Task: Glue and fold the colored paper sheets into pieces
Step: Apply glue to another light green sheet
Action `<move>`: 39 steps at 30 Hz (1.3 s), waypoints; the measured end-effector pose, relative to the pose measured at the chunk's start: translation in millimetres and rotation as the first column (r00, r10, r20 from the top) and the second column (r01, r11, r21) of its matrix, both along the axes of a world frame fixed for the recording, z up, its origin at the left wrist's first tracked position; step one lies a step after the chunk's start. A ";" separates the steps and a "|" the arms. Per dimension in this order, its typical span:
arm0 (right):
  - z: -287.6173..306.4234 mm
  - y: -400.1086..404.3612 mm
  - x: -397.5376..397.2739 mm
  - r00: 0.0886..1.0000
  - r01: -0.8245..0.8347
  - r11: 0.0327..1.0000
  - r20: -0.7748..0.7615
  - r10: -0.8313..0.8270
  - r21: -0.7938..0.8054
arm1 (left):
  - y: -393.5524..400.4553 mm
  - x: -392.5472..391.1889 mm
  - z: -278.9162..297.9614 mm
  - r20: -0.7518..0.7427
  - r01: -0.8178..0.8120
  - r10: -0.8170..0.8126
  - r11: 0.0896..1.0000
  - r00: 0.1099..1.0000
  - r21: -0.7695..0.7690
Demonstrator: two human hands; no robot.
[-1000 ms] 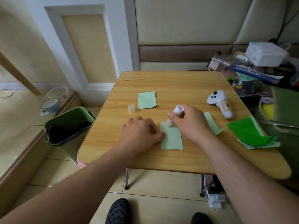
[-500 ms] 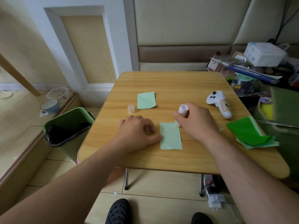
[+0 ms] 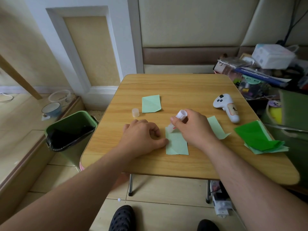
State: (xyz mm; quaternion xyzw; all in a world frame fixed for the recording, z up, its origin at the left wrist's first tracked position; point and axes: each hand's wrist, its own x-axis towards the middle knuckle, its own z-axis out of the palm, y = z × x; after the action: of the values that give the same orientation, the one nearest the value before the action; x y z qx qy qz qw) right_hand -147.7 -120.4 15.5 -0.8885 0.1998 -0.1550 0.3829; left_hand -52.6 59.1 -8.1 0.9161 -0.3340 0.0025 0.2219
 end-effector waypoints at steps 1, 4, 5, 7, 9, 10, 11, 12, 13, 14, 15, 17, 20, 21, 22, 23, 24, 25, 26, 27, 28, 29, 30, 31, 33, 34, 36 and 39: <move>2.2 -1.3 -2.1 1.000 0.008 1.000 -0.009 -0.008 -0.015 | -0.1 0.0 0.1 0.001 0.000 0.000 1.000 1.000 0.002; 7.5 -6.1 -8.2 0.999 0.023 0.998 -0.036 -0.026 -0.061 | -0.2 -0.4 0.8 0.003 0.002 -0.002 1.000 1.000 0.011; 8.9 -7.8 -10.2 0.999 0.029 0.997 -0.036 -0.032 -0.071 | -0.2 -0.3 0.9 0.003 0.004 -0.004 1.000 1.000 0.012; 8.7 -13.2 -13.3 0.999 0.039 0.995 -0.032 -0.042 -0.088 | -0.1 0.0 1.0 0.000 0.007 -0.007 1.000 1.000 0.009; 7.1 -19.2 -14.9 0.999 0.051 0.994 -0.015 -0.053 -0.097 | 0.2 0.3 1.0 -0.002 0.013 -0.013 1.000 1.000 0.012; 6.5 -22.2 -15.6 0.999 0.053 0.994 -0.008 -0.054 -0.099 | 0.2 0.4 1.0 -0.002 0.016 -0.016 1.000 1.000 0.015; 6.7 -23.6 -16.2 0.998 0.055 0.994 -0.008 -0.056 -0.098 | 0.3 0.4 0.9 -0.001 0.018 -0.018 1.000 1.000 0.017; 6.5 -25.4 -16.6 0.998 0.054 0.994 -0.012 -0.055 -0.096 | 0.4 0.4 0.9 -0.001 0.019 -0.019 1.000 1.000 0.019; 8.4 -24.6 -17.0 0.998 0.061 0.994 -0.008 -0.062 -0.092 | 0.6 0.2 0.9 -0.001 0.020 -0.020 1.000 1.000 0.021; 7.9 -25.1 -15.7 0.997 0.072 0.994 -0.005 -0.072 -0.088 | 0.6 0.1 1.0 0.002 0.020 -0.020 1.000 1.000 0.021; 9.7 -23.5 -15.3 0.997 0.083 0.993 0.002 -0.083 -0.078 | 0.7 -0.1 1.2 0.003 0.020 -0.020 1.000 1.000 0.022; 11.2 -19.4 -11.9 0.992 0.119 0.992 0.049 -0.117 -0.048 | 0.2 -0.6 2.0 0.001 0.019 -0.019 1.000 1.000 0.025; 12.7 -7.5 -6.2 0.992 0.098 0.995 0.077 -0.099 0.016 | -0.4 -1.2 1.9 0.007 0.018 -0.018 0.999 1.000 0.030; 11.8 -2.6 -4.5 0.995 0.076 0.997 0.064 -0.078 0.030 | -0.3 -1.3 1.5 0.013 0.020 -0.021 0.999 1.000 0.035; 9.8 1.5 -3.3 0.997 0.050 0.998 0.050 -0.051 0.033 | -0.3 -1.2 1.0 0.016 0.024 -0.025 0.999 1.000 0.039; 7.6 4.9 -2.1 0.999 0.026 0.999 0.040 -0.027 0.022 | -0.2 -1.2 0.6 0.016 0.027 -0.027 0.999 0.999 0.041; 4.2 6.6 -0.8 0.999 0.003 1.000 0.032 -0.003 0.004 | -0.1 -1.2 0.4 0.015 0.028 -0.029 0.999 0.999 0.041; 2.8 8.6 -0.4 1.000 -0.010 1.000 0.026 0.010 -0.010 | -0.1 -1.3 0.5 0.015 0.028 -0.029 0.999 0.999 0.040; 1.5 9.2 0.2 1.000 -0.018 1.000 0.021 0.018 -0.014 | 0.0 -1.3 0.8 0.015 0.028 -0.029 0.999 0.999 0.042; 0.9 9.6 0.1 1.000 -0.022 1.000 0.017 0.022 -0.015 | 0.1 -1.2 1.0 0.015 0.029 -0.029 0.999 0.999 0.044; 0.9 9.4 -0.1 1.000 -0.024 1.000 0.014 0.025 -0.010 | 0.2 -1.2 1.2 0.016 0.030 -0.031 0.998 0.999 0.047; 1.0 8.6 -0.4 1.000 -0.023 1.000 0.010 0.023 -0.009 | 0.4 -1.1 1.3 0.015 0.031 -0.032 0.998 0.999 0.051; 1.4 7.2 -1.1 1.000 -0.020 1.000 0.008 0.020 -0.007 | 0.4 -0.9 1.1 0.014 0.031 -0.032 0.998 0.999 0.054; 1.6 5.0 -2.0 1.000 -0.014 1.000 0.003 0.014 -0.005 | 0.4 -0.8 1.2 0.011 0.031 -0.032 0.998 0.999 0.055; 2.5 -1.2 -4.7 1.000 0.006 1.000 -0.004 -0.006 -0.003 | 0.3 -0.8 1.4 0.003 0.030 -0.030 0.998 1.000 0.051; 3.0 -4.7 -6.5 1.000 0.017 1.000 -0.006 -0.017 -0.010 | 0.5 -0.8 1.7 0.001 0.030 -0.030 0.998 1.000 0.049; 4.4 -11.1 -10.4 0.999 0.038 0.999 -0.009 -0.038 -0.036 | 0.6 -0.7 2.1 -0.003 0.031 -0.031 0.998 1.000 0.053; 6.6 -18.7 -14.9 0.998 0.051 0.995 -0.022 -0.053 -0.081 | 0.4 -0.2 2.2 -0.005 0.032 -0.032 0.998 0.999 0.062</move>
State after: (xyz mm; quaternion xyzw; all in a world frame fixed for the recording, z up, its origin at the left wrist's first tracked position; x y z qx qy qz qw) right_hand -162.7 -139.1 22.1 -0.8995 0.2209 -0.1622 0.3404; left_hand -52.8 59.5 -6.0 0.9171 -0.3479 -0.0133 0.1940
